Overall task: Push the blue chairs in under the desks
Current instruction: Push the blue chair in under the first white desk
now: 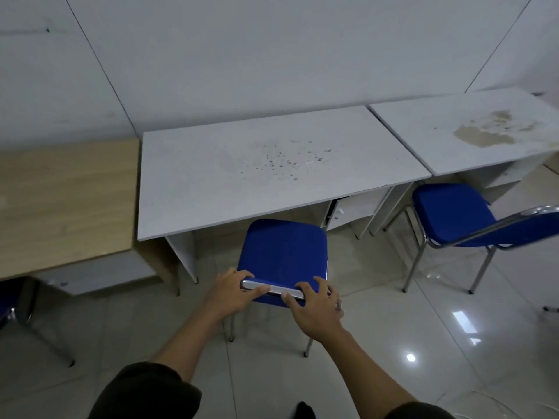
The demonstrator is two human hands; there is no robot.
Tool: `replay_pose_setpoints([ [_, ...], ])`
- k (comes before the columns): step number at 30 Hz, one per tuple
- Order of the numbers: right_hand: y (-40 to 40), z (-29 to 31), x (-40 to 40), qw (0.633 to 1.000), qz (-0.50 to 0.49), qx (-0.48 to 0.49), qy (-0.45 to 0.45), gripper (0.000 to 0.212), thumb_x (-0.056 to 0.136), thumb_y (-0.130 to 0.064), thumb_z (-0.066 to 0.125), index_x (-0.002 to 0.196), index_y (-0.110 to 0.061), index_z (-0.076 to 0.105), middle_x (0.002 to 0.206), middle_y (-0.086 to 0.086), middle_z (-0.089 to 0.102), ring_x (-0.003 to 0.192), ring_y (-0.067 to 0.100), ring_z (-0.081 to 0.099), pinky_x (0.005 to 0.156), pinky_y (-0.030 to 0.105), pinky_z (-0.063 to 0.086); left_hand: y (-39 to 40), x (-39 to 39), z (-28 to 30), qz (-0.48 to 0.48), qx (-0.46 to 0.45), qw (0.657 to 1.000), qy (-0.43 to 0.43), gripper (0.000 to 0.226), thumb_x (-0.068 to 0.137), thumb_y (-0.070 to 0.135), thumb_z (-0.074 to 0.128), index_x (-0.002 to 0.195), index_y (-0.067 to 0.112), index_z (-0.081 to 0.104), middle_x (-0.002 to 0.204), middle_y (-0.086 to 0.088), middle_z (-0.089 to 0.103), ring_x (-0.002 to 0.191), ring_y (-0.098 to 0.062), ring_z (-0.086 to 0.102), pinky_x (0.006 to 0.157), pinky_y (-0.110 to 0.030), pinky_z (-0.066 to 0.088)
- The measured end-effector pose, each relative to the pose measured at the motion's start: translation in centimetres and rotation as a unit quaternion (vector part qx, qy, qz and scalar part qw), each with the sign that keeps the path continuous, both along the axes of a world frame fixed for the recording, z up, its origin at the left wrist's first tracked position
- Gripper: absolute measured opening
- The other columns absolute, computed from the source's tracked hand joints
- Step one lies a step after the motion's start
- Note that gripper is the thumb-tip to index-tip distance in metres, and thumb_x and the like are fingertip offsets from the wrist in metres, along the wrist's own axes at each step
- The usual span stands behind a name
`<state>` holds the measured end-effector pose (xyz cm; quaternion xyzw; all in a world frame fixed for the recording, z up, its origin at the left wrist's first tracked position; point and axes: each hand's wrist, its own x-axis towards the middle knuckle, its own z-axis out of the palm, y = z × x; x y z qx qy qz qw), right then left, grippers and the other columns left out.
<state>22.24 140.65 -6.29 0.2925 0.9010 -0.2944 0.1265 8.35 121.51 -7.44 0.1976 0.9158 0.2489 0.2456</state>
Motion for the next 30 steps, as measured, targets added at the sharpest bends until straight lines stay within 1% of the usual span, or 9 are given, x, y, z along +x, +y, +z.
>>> replay_pose_setpoints([
  [2,0.1,-0.1,0.1,1.000,0.000,-0.008,0.014,0.054,0.091,-0.078,0.040,0.133,-0.045,0.049,0.164,-0.002,0.018,0.151,0.031,0.004,0.113,0.065,0.022,0.0,0.3,0.1,0.000,0.003,1.000,0.020,0.076,0.073,0.095,0.045,0.117,0.036,0.065,0.109,0.009,0.055,0.107,-0.014,0.049,0.084,-0.029,0.041],
  [5,0.2,-0.3,0.4,0.999,0.013,-0.020,0.022,0.051,0.091,-0.077,0.043,0.130,-0.045,0.053,0.167,-0.003,0.013,0.152,0.030,0.000,0.114,0.067,0.019,-0.3,1.1,0.4,-0.003,-0.016,0.999,0.029,0.066,0.078,0.090,0.048,0.111,0.035,0.064,0.106,0.010,0.053,0.102,-0.013,0.046,0.079,-0.029,0.040],
  [10,1.2,-0.6,0.9,0.998,0.045,-0.035,0.038,0.048,0.087,-0.079,0.047,0.122,-0.048,0.058,0.168,-0.008,0.009,0.153,0.025,-0.005,0.115,0.069,0.017,-0.8,3.6,-0.4,0.034,-0.044,0.997,0.048,0.074,0.074,0.098,0.035,0.108,0.037,0.059,0.107,0.010,0.053,0.103,-0.015,0.048,0.081,-0.032,0.049],
  [14,3.2,-0.4,1.6,0.996,0.069,-0.043,0.047,0.042,0.085,-0.077,0.053,0.113,-0.047,0.062,0.167,-0.009,0.010,0.153,0.024,-0.002,0.115,0.066,0.017,0.4,5.8,-0.7,0.064,-0.058,0.996,0.036,0.078,0.072,0.099,0.033,0.108,0.034,0.056,0.109,0.008,0.051,0.103,-0.016,0.047,0.083,-0.035,0.052],
  [17,5.2,-0.5,1.6,0.994,0.088,-0.045,0.047,0.044,0.080,-0.081,0.053,0.109,-0.050,0.062,0.167,-0.009,0.011,0.152,0.023,0.000,0.115,0.065,0.020,1.7,7.3,-0.7,0.086,-0.060,0.994,0.029,0.078,0.074,0.098,0.033,0.110,0.032,0.053,0.112,0.005,0.049,0.099,-0.017,0.049,0.081,-0.034,0.052],
  [21,6.3,-0.9,1.4,0.993,0.107,-0.030,0.045,0.056,0.074,-0.089,0.047,0.112,-0.052,0.061,0.166,-0.007,0.016,0.151,0.024,0.006,0.115,0.064,0.025,2.4,8.1,-0.5,0.109,-0.052,0.993,0.010,0.078,0.074,0.096,0.036,0.115,0.031,0.052,0.117,0.004,0.046,0.105,-0.018,0.047,0.082,-0.035,0.050],
  [25,6.3,-1.2,1.4,0.993,0.098,-0.016,0.069,0.070,0.071,-0.090,0.046,0.123,-0.047,0.059,0.165,-0.006,0.020,0.149,0.022,0.014,0.114,0.062,0.030,3.1,8.4,-0.2,0.151,-0.036,0.988,-0.020,0.084,0.068,0.099,0.041,0.119,0.032,0.051,0.121,0.006,0.044,0.114,-0.017,0.046,0.090,-0.038,0.052],
  [28,6.5,-1.5,1.4,0.992,0.104,-0.005,0.068,0.072,0.076,-0.088,0.048,0.130,-0.042,0.060,0.167,-0.007,0.015,0.152,0.021,0.009,0.116,0.061,0.027,4.0,9.3,-0.3,0.190,-0.028,0.981,-0.012,0.092,0.061,0.103,0.044,0.123,0.035,0.050,0.124,0.007,0.042,0.119,-0.017,0.042,0.092,-0.037,0.051],
  [30,6.9,-1.6,1.3,0.992,0.107,-0.014,0.068,0.069,0.079,-0.084,0.051,0.131,-0.040,0.061,0.168,-0.007,0.012,0.153,0.020,0.003,0.117,0.060,0.024,4.7,9.6,-0.6,0.215,-0.013,0.976,0.000,0.091,0.058,0.103,0.046,0.121,0.037,0.049,0.123,0.007,0.042,0.118,-0.016,0.041,0.091,-0.037,0.052],
])
